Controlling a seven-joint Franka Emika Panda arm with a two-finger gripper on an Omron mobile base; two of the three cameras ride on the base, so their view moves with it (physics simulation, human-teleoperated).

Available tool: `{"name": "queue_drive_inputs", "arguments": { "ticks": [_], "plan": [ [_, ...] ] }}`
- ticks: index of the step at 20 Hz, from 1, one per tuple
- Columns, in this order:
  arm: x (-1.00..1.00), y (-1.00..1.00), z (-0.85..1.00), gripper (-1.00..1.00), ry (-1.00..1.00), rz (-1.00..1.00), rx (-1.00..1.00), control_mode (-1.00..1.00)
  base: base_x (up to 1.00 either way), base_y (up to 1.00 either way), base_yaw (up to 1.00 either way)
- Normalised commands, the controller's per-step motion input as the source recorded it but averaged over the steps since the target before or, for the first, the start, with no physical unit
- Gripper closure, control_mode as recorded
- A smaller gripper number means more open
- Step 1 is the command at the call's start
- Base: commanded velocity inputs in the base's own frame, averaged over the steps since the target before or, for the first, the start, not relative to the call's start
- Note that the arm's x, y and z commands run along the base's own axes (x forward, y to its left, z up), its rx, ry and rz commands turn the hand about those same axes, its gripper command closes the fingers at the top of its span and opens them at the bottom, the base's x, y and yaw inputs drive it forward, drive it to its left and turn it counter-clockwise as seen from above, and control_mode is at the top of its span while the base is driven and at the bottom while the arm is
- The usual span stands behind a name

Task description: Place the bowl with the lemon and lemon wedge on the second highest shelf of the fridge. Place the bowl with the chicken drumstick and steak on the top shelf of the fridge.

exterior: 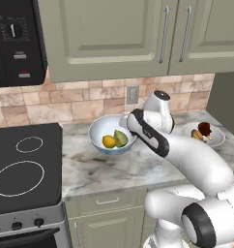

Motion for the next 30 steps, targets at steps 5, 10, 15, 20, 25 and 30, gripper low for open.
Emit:
{"name": "queue_drive_inputs", "arguments": {
  "ticks": [5, 10, 15, 20, 25, 30],
  "plan": [
    [-0.37, -0.07, 0.79, 1.0, -0.02, -0.1, 0.01, -1.0, 0.0, 0.0, 0.0],
    [-0.46, -0.09, 0.69, 1.0, -0.08, -0.09, 0.0, -1.0, 0.0, 0.0, 0.0],
    [-0.52, -0.18, 0.67, 1.0, -0.13, -0.09, 0.01, -1.0, 0.0, 0.0, 0.0],
    [-0.4, -0.17, 0.67, 1.0, -0.18, -0.1, 0.05, -1.0, 0.0, 0.0, 0.0],
    [-0.44, -0.2, 0.61, 1.0, -0.17, -0.12, 0.09, -1.0, 0.0, 0.0, 0.0],
    [-0.66, -0.26, 0.33, 1.0, -0.03, -0.12, 0.06, -1.0, 0.0, 0.0, 0.0]
  ]
}}
